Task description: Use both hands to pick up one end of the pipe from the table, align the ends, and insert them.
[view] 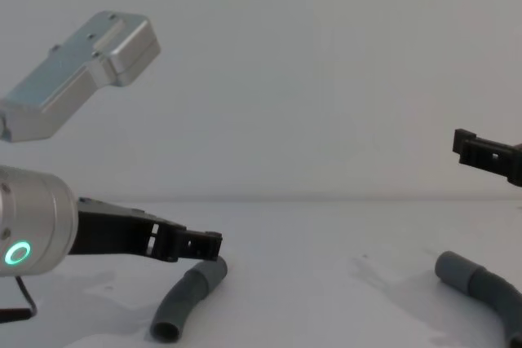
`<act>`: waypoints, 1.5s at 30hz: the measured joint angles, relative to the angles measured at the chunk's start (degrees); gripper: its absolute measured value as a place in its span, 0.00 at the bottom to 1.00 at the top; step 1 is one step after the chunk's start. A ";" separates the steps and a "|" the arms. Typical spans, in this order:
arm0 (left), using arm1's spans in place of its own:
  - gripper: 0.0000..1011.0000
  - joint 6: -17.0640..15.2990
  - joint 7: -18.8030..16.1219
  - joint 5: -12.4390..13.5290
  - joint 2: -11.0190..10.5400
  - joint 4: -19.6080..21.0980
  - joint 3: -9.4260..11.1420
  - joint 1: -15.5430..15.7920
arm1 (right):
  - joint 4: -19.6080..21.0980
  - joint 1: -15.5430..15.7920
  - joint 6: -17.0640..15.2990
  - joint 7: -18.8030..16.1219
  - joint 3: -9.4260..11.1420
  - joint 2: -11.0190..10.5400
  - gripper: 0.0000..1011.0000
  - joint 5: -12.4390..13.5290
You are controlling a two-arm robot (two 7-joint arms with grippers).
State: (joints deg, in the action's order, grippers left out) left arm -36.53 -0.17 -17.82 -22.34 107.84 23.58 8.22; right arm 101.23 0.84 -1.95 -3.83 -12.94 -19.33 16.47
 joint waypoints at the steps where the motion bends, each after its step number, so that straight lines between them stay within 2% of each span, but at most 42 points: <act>1: 0.99 -0.55 -0.04 -0.08 0.21 -0.09 -0.09 0.09 | 0.00 0.00 0.00 0.00 0.00 0.00 0.99 0.00; 18: 0.99 -3.38 0.44 -1.39 2.94 -3.95 -1.41 2.02 | 0.00 0.00 0.00 0.00 0.00 0.00 0.99 0.00; 29: 0.99 -4.50 1.77 -1.38 4.31 -6.48 -0.44 3.94 | 0.00 0.00 0.00 0.00 0.00 0.00 0.99 0.00; 45: 0.99 -6.96 1.63 -0.36 5.90 -7.60 0.52 4.69 | 0.00 0.00 0.00 0.00 0.00 0.00 0.99 0.00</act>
State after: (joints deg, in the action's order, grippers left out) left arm -43.49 1.46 -18.19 -16.44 100.24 24.10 12.91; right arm 101.23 0.84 -1.95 -3.82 -12.94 -19.33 16.46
